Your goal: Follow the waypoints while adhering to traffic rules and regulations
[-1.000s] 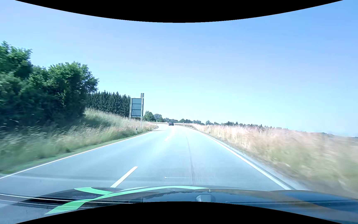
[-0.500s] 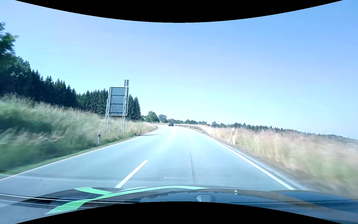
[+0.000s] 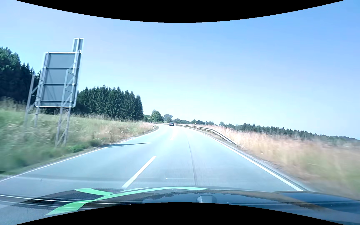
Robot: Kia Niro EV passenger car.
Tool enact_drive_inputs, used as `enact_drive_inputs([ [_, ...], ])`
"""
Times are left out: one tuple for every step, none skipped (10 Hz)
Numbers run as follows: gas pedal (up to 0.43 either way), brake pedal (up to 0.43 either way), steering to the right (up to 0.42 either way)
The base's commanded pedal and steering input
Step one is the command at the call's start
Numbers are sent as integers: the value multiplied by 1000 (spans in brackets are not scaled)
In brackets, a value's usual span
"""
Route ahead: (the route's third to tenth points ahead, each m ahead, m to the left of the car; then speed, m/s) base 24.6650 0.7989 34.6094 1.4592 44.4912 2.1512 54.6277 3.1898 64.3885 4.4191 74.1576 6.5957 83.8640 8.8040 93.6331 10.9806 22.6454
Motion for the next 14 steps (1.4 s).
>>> enact_drive_inputs([
  [409,0,-19],
  [409,0,-19],
  [409,0,-19],
  [421,0,-19],
  [421,0,-19],
  [429,0,-18],
  [429,0,-18],
  [441,0,-18],
  [441,0,-18],
  [441,0,-18],
  [441,0,-18],
  [441,0,-18],
  [441,0,-18],
  [441,0,-18],
])
